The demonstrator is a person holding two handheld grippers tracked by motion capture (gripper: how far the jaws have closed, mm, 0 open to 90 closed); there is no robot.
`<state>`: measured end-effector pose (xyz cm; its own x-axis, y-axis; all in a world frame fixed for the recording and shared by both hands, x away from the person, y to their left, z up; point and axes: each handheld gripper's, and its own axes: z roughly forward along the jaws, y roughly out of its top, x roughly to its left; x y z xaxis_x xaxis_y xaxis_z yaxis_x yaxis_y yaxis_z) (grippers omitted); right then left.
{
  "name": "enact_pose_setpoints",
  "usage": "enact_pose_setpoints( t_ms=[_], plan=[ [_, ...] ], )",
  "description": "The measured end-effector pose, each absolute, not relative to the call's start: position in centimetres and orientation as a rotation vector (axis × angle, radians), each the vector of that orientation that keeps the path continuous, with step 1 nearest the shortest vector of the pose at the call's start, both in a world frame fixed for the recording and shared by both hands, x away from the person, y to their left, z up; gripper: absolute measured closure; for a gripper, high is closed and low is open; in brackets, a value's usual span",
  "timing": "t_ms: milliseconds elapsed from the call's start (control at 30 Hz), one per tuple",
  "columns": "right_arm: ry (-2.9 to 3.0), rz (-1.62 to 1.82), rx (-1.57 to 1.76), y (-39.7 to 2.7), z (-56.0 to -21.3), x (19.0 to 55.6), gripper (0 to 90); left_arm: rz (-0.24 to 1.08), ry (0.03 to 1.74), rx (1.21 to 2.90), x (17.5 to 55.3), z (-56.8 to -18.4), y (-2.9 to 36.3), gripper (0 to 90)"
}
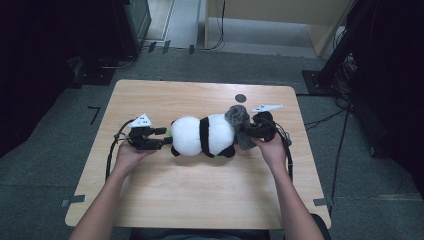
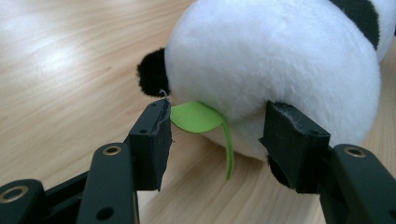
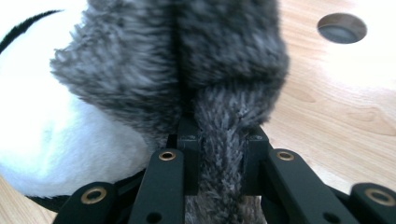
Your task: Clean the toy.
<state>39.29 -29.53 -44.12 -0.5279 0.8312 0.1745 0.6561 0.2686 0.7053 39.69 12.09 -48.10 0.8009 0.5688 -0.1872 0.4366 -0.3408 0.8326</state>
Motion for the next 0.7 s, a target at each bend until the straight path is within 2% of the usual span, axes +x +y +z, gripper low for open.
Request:
enact_pose_setpoints(
  t_ms=[67, 200, 233, 367, 400, 500, 600, 700],
  plan=[
    [2.336, 1.120, 1.378, -29.2, -44.5, 39.5, 77.9, 0.129, 0.726, 1.969, 40.0, -48.4, 11.9, 45.5],
    [2.343, 1.163, 1.411, -28.8, -44.9, 39.9, 78.5, 0.114, 0.685, 1.960, 40.0, -48.8, 11.7, 45.0],
    [2.344, 1.174, 1.428, -28.8, -45.0, 40.0, 78.6, 0.130, 0.681, 1.961, 40.0, -48.9, 11.6, 42.9],
    [2.349, 1.193, 1.422, -28.7, -45.0, 40.2, 79.3, 0.156, 0.667, 1.961, 40.0, -49.4, 11.4, 17.3],
    [2.351, 1.187, 1.420, -28.6, -44.9, 40.2, 79.3, 0.133, 0.648, 1.965, 40.0, -49.5, 11.4, 13.8],
    [2.348, 1.179, 1.399, -28.3, -44.7, 40.0, 79.6, 0.146, 0.599, 1.980, 39.6, -49.4, 11.0, 10.0],
    [2.339, 1.137, 1.359, -27.6, -44.3, 39.7, 80.4, 0.105, 0.479, 1.983, 38.7, -49.0, 9.8, 0.0],
    [2.336, 1.125, 1.352, -27.1, -44.3, 39.7, 80.8, 0.024, 0.393, 1.977, 37.9, -48.7, 8.7, 0.0]
  ],
)
